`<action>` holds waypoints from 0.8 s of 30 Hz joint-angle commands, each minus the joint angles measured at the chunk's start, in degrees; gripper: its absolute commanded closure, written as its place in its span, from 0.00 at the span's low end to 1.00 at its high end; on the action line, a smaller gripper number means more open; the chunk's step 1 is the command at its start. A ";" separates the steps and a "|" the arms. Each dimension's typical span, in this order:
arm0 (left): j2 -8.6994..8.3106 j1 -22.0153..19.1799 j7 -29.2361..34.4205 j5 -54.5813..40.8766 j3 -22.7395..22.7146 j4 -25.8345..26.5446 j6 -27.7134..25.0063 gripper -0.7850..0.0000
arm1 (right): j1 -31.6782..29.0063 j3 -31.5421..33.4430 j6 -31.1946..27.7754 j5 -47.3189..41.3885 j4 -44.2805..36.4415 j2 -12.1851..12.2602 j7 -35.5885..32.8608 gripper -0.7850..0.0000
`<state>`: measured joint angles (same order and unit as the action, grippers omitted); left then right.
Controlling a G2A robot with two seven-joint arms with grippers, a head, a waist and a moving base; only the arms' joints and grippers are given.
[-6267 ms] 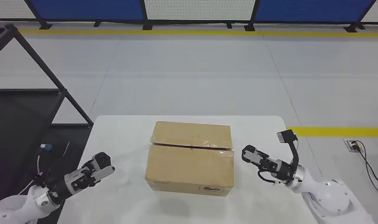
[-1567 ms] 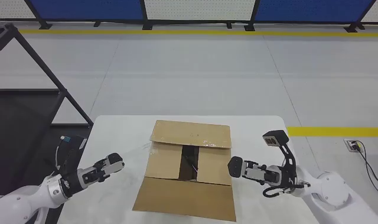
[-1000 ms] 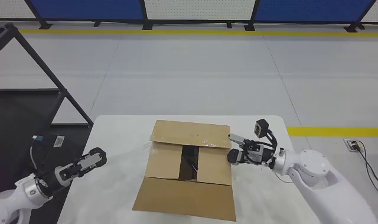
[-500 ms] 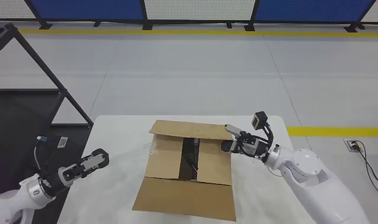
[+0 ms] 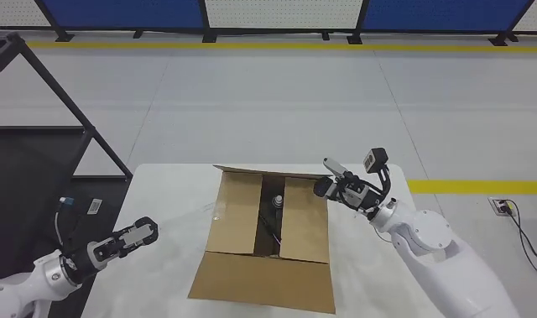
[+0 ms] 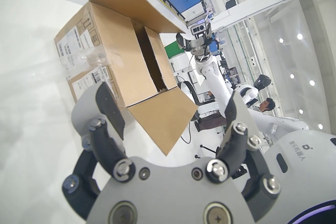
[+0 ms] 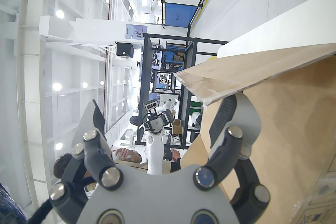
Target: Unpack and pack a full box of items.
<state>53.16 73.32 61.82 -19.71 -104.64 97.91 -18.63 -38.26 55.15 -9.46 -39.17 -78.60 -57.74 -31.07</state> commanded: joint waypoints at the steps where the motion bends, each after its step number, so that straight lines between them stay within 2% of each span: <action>1: 0.01 -0.01 -0.02 -0.02 0.00 -0.01 -0.02 0.00 | 0.00 0.00 0.00 0.00 0.00 0.00 0.00 0.00; 4: 0.01 -0.01 -0.02 -0.02 0.00 -0.01 -0.02 0.00 | -0.11 -0.03 0.05 -0.05 -0.26 -0.04 0.33 0.00; 6: 0.01 -0.01 -0.02 -0.02 0.00 -0.01 -0.02 0.00 | -0.35 -0.16 0.35 0.48 -1.32 -0.47 4.02 0.00; 8: 0.01 -0.01 -0.02 -0.02 0.00 -0.01 -0.02 0.00 | 0.04 -0.49 1.60 -3.28 -1.20 -1.22 5.58 0.00; 11: 0.01 -0.01 -0.02 -0.02 0.00 -0.01 -0.02 0.00 | 2.03 -0.65 3.30 -9.41 2.03 -2.58 9.00 0.00; 15: 0.01 -0.01 -0.02 -0.02 0.00 -0.01 -0.02 0.00 | 5.21 -2.24 3.66 -11.53 7.37 -4.47 13.95 0.00; 17: 0.01 -0.01 -0.02 -0.02 0.00 -0.01 -0.02 0.00 | 6.88 -4.02 3.63 -7.58 9.50 -5.50 21.07 0.00; 19: 0.01 -0.01 -0.02 -0.02 0.00 -0.01 -0.02 0.00 | 7.85 -5.05 3.18 -9.02 11.11 -6.57 22.04 0.00; 20: 0.01 -0.01 -0.02 -0.02 0.00 -0.01 -0.02 0.00 | 8.75 -5.82 2.96 -6.56 12.65 -7.05 25.57 0.00; 24: 0.01 -0.01 -0.02 -0.02 0.00 -0.01 -0.02 0.00 | 10.37 -8.07 1.59 -8.68 15.24 -9.27 25.69 0.00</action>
<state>53.17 73.31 61.81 -19.73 -104.65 97.90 -18.65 -28.22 47.33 -7.60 -46.38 -64.19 -66.62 -3.47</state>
